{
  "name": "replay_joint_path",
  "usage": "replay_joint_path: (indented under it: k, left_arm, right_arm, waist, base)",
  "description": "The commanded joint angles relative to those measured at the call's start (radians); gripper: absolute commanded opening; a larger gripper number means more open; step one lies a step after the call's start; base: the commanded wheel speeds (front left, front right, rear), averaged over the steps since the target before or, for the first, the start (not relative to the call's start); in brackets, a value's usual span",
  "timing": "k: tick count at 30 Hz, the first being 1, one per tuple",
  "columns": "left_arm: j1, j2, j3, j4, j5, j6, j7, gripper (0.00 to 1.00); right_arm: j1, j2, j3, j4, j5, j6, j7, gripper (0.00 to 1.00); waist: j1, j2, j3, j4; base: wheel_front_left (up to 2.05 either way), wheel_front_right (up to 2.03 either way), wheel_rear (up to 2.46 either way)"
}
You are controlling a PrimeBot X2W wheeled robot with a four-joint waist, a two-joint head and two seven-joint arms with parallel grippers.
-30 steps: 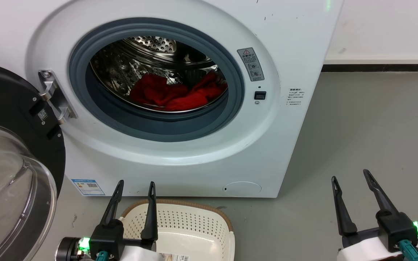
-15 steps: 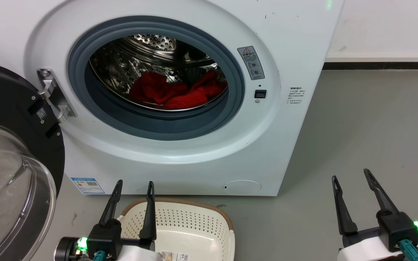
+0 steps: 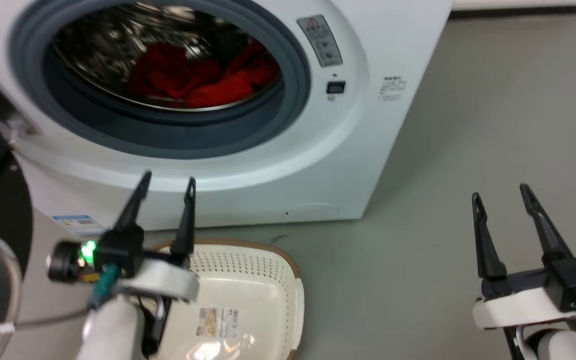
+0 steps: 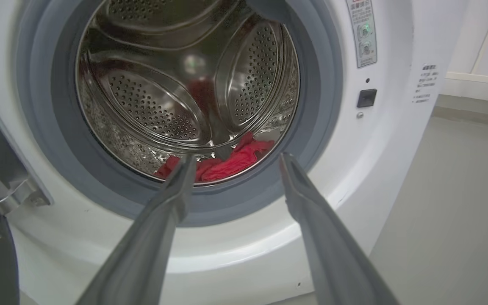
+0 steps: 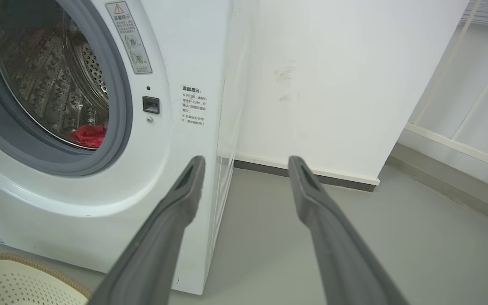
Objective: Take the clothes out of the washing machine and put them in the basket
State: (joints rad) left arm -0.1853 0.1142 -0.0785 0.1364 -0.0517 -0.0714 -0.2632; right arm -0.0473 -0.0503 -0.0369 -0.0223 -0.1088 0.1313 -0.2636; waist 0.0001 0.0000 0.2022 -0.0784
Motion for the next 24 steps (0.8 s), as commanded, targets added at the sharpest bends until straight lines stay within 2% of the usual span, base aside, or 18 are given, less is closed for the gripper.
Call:
replay_joint_path:
  k: [1,5,8,17,21,24]
  left_arm:
    - [-0.044,0.018,0.004,0.015,0.007,-0.010,-0.002,1.00]
    - [-0.233,0.098,-0.005,0.155,0.016,-0.038,-0.002,1.00]
    - [-0.413,0.158,-0.016,0.271,0.015,-0.049,0.036,1.00]
    - [-0.908,0.327,-0.095,0.532,-0.019,-0.058,0.297,1.00]
    - [-1.106,0.417,-0.136,0.636,-0.051,-0.057,0.409,1.00]
    - [-1.215,0.459,-0.161,0.709,-0.063,-0.057,0.477,1.00]
  right_arm:
    - [-0.020,0.000,-0.001,-0.007,0.009,-0.001,-0.002,1.00]
    - [-0.045,0.001,-0.003,-0.019,0.039,-0.001,-0.002,1.00]
    - [-0.062,0.001,0.004,-0.028,0.048,-0.001,-0.002,1.00]
    - [-0.108,0.001,0.010,-0.069,0.088,-0.001,-0.002,1.00]
    - [-0.121,0.002,0.055,-0.082,0.109,-0.001,-0.002,1.00]
    - [-0.106,0.001,0.084,-0.086,0.123,-0.001,-0.002,1.00]
  waist:
    - [-0.0001,0.0000,0.087,-0.068]
    - [-0.0001,0.0000,0.178,-0.111]
    - [-0.0001,0.0000,0.249,-0.133]
    - [-0.0001,0.0000,0.450,-0.201]
    - [-0.0001,0.0000,0.524,-0.238]
    - [-0.0001,0.0000,0.556,-0.270]
  base:
    - [0.00,0.00,0.00]
    - [0.00,0.00,0.00]
    - [0.00,0.00,0.00]
    - [0.00,0.00,0.00]
    - [0.00,0.00,0.00]
    - [0.00,0.00,0.00]
